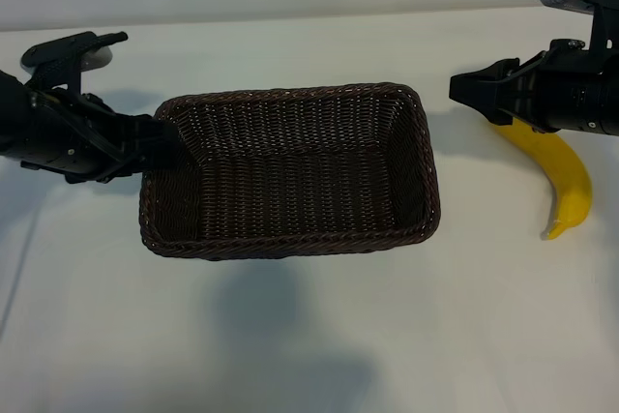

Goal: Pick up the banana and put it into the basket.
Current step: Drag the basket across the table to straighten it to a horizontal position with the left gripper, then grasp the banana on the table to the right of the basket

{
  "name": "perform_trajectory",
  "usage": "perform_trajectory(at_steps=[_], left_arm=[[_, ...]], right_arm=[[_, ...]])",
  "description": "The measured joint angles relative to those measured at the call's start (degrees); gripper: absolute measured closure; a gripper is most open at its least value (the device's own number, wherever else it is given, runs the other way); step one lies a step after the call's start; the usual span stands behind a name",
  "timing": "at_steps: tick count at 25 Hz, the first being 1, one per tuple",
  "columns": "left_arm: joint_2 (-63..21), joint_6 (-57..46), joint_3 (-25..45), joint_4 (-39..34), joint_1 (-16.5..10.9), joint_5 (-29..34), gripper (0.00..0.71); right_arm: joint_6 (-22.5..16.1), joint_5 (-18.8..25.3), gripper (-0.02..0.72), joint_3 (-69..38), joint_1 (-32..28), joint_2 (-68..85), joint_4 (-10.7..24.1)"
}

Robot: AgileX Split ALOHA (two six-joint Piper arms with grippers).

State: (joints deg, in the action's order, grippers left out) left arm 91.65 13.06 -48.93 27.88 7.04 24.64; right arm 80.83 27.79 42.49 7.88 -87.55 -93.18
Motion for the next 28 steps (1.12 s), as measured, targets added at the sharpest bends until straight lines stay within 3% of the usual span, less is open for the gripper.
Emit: perform_trajectory(at_steps=[7,15,19,28], left_arm=[[-1.1,-1.86,0.0,-1.93,0.0,0.88,0.137],[-10.33,-1.93,0.0,-3.39,0.0,2.62,0.137],[-12.65,-4.45,0.0,-9.31,0.0,7.44,0.137],[-18.87,-18.85,0.0,-30.02,0.0,20.93,0.137]], right_arm=[[0.0,0.0,0.187,0.0,0.0,0.0,0.0],[-0.06,0.0,0.187,0.0,0.0,0.0,0.0],[-0.24,0.0,0.187,0.0,0.0,0.0,0.0],[-0.29,0.0,0.187,0.0,0.0,0.0,0.0]])
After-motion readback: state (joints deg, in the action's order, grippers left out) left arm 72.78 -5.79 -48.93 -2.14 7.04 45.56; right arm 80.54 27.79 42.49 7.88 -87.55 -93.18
